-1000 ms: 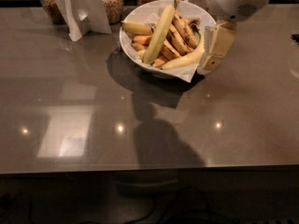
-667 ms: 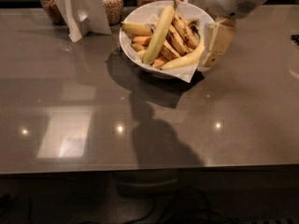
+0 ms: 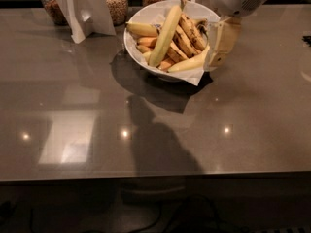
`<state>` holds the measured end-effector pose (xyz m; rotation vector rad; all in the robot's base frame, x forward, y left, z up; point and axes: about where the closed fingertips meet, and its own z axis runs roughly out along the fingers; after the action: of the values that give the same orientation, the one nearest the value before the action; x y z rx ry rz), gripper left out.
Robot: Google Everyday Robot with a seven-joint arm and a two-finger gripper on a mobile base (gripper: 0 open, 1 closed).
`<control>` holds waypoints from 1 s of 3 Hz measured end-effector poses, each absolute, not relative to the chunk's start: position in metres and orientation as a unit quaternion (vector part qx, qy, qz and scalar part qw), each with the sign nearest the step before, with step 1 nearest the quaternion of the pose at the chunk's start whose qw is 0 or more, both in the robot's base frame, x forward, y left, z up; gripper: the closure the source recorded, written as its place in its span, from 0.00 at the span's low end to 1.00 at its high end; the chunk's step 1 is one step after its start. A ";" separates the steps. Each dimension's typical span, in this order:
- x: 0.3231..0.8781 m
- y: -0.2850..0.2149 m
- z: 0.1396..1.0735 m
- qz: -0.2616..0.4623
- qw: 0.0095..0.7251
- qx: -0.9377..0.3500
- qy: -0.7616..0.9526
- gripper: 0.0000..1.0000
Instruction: Pick banana from white bowl
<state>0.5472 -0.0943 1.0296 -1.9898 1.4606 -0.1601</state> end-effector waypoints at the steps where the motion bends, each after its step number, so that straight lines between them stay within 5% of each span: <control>1: 0.564 -0.084 1.028 -0.112 0.312 -0.791 0.514 0.00; 3: 0.615 -0.075 1.006 -0.109 0.289 -0.850 0.428 0.00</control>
Offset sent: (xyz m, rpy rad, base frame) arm 0.0801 0.0202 -0.0266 -0.2797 -0.1433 0.3090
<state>0.6154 -0.0750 1.0059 -2.2681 1.1416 -0.2913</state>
